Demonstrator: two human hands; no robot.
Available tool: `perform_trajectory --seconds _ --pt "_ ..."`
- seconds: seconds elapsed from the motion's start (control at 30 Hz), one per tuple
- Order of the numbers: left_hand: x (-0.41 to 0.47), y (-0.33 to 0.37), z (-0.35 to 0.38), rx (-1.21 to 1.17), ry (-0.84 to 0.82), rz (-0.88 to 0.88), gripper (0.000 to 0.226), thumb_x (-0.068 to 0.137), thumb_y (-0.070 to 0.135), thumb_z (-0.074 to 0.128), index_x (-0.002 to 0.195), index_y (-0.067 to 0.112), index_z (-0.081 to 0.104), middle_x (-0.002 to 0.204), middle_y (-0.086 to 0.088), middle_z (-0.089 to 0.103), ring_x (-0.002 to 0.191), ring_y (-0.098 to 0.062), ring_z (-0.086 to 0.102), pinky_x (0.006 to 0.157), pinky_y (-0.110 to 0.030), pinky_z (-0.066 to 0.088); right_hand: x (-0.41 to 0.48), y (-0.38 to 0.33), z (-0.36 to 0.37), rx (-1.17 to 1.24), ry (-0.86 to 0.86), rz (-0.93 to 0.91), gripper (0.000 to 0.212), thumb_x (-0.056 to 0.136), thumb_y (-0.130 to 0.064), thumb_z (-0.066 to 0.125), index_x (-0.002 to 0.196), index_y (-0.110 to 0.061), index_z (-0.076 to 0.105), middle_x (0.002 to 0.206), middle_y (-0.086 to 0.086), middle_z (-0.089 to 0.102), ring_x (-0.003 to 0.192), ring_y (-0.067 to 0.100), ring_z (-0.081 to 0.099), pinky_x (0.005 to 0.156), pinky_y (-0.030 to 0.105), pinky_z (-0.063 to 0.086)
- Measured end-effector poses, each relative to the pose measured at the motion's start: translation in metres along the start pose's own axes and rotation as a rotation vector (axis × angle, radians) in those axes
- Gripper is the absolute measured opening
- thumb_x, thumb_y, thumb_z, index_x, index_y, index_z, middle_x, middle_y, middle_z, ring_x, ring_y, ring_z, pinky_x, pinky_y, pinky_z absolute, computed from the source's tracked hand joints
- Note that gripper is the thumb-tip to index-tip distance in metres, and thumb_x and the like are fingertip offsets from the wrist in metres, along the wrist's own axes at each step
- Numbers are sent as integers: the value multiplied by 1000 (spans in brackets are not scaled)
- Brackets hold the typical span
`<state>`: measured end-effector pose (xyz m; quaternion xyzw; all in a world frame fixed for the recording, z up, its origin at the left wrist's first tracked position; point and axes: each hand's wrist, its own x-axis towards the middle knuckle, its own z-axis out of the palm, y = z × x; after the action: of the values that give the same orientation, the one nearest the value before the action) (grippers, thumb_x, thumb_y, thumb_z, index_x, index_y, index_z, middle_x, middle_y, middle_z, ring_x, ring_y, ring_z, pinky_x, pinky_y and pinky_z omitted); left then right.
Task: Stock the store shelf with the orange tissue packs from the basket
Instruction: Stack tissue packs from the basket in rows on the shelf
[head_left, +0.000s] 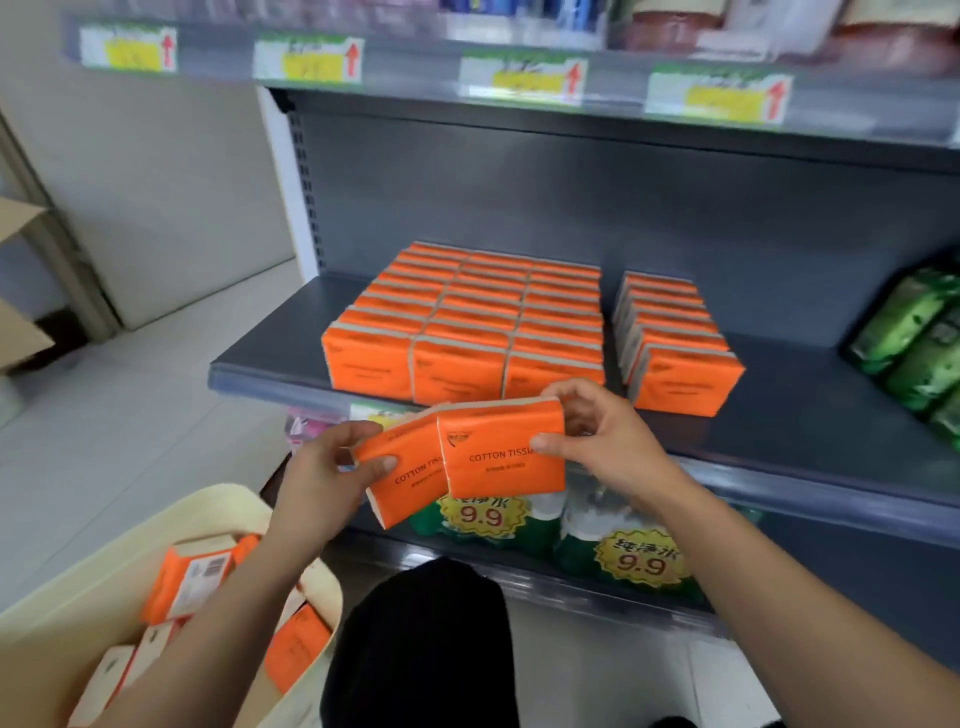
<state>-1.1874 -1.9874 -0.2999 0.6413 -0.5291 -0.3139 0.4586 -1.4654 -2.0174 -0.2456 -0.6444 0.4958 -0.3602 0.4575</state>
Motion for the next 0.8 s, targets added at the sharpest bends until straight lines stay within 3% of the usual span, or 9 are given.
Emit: perform_trajectory --seconds 0.17,0.3,0.4,0.53,0.67,0.8 --pt "3 24 41 49 -66 32 27 78 13 76 101 19 64 97 -1 68 91 -22 60 81 -38 49 -19 13 -60 16 162 -9 33 76 -11 78 101 -22 60 96 -2 70 89 14 65 73 23 55" --pt "3 36 63 85 -116 42 30 73 24 78 100 21 66 97 1 69 92 -24 62 84 -42 50 -27 28 -103 37 289 7 31 75 -6 78 95 -23 61 88 -1 70 88 19 65 78 34 56" --pt "3 45 78 76 -138 67 26 69 31 76 93 33 65 95 4 69 92 -23 62 84 -42 51 -27 38 -128 67 381 19 30 76 0 75 94 -18 58 86 1 67 83 16 63 70 24 56" --pt "6 57 92 95 -181 119 32 78 13 76 88 39 62 94 6 68 91 -21 61 79 -34 49 -15 55 -150 68 457 43 31 79 0 74 100 -15 56 92 3 66 87 16 61 65 20 49" --pt "9 68 101 72 -216 134 28 77 21 78 93 38 63 100 4 68 93 -14 62 77 -32 51 1 71 -162 54 460 96 29 82 -1 71 99 -19 55 104 9 65 96 21 60 65 24 48" --pt "11 73 108 76 -231 137 29 80 16 75 97 36 63 103 4 67 90 -16 65 76 -33 54 16 87 -171 24 474 118 30 84 -2 69 104 -21 57 112 10 63 102 22 59 68 26 49"
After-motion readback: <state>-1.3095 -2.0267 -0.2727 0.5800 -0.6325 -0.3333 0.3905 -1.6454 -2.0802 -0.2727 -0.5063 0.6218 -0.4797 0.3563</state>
